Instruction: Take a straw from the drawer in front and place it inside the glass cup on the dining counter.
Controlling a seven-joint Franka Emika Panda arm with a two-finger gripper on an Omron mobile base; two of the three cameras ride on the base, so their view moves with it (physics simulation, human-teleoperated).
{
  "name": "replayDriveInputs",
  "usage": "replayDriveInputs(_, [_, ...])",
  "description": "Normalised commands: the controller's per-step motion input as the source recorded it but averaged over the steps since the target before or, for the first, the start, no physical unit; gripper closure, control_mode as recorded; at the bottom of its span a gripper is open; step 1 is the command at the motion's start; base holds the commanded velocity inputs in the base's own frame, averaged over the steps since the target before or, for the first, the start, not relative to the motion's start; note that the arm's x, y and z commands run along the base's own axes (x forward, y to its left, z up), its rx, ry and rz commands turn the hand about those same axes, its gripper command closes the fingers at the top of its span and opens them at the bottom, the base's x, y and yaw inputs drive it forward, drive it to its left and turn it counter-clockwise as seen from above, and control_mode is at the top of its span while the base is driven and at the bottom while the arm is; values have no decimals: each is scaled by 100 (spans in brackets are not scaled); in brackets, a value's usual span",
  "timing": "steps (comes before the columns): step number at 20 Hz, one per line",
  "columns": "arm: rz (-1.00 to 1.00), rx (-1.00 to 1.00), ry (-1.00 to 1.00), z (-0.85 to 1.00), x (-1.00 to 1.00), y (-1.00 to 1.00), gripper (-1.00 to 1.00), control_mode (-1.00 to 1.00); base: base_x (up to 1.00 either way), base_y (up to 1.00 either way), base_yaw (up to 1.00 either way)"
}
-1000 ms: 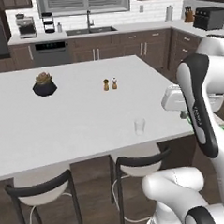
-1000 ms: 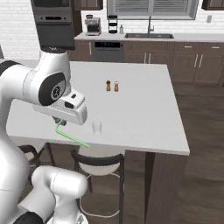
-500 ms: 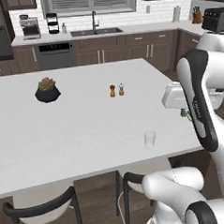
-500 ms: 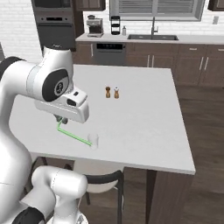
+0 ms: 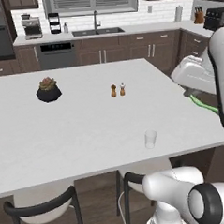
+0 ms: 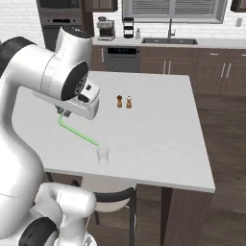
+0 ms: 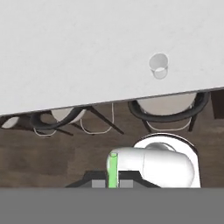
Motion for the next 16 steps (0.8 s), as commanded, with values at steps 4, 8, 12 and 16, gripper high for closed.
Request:
replayDriveInputs(4, [8,39,-12,92,0,0,100,-100,0,0,0])
replayDriveInputs(8, [7,40,-13,59,0,3,100,-100,0,0,0])
replayDriveInputs(12, [5,39,-7,22,1,18,100,-100,0,0,0])
replayDriveInputs(16, [4,37,-3,3,1,41,100,-100,0,0,0])
